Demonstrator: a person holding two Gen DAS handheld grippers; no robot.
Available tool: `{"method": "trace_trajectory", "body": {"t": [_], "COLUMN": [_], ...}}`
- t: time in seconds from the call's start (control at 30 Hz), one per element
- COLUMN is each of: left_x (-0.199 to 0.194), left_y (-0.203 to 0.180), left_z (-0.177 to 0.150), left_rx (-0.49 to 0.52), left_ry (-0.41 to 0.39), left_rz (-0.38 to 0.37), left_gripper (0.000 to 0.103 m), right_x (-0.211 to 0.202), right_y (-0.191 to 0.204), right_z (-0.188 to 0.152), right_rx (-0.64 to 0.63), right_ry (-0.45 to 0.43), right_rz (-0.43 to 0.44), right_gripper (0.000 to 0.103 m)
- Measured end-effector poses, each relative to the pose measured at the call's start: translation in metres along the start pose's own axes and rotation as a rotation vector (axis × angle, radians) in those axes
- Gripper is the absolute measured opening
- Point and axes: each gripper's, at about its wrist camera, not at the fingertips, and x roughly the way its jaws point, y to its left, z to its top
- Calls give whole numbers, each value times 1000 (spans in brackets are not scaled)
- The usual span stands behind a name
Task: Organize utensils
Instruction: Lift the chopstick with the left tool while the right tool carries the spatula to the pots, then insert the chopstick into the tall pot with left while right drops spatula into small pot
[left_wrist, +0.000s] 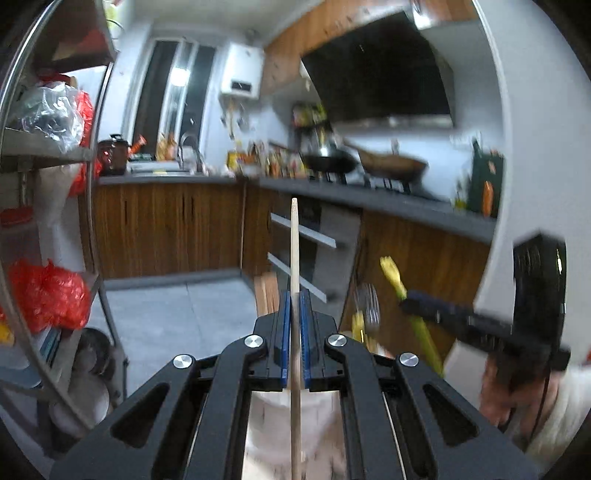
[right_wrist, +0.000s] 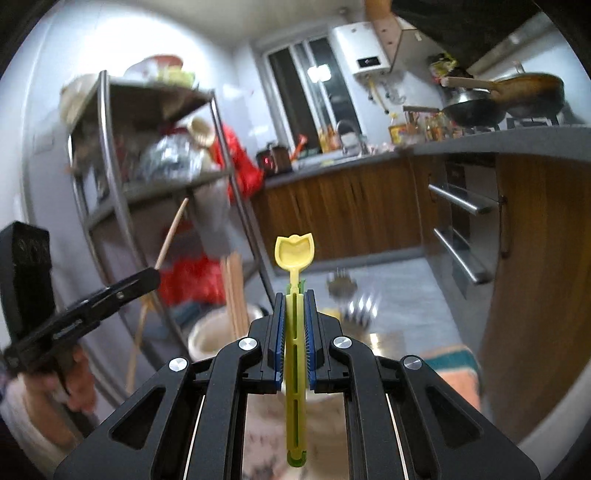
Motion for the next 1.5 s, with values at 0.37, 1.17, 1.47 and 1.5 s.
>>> {"method": "trace_trajectory", "body": {"t": [0.37, 1.17, 1.47, 1.5], "left_x": [46, 37, 0, -6], "left_y": [5, 16, 4, 2], "left_z": [0, -54, -61, -64], "left_rx": [-88, -41, -5, -3], "left_ry": [-171, 28, 33, 37], "left_rz": [125, 152, 145, 143], "left_gripper": [5, 6, 42, 43], "right_x": [39, 54, 1, -4], "right_y": [-18, 5, 6, 6], "right_z": [-3, -54, -58, -60], "right_rx": [95, -87, -82, -86], "right_ry": [-123, 18, -9, -3], "right_rz": [63, -3, -20, -23], "right_gripper": [11, 26, 32, 36]}}
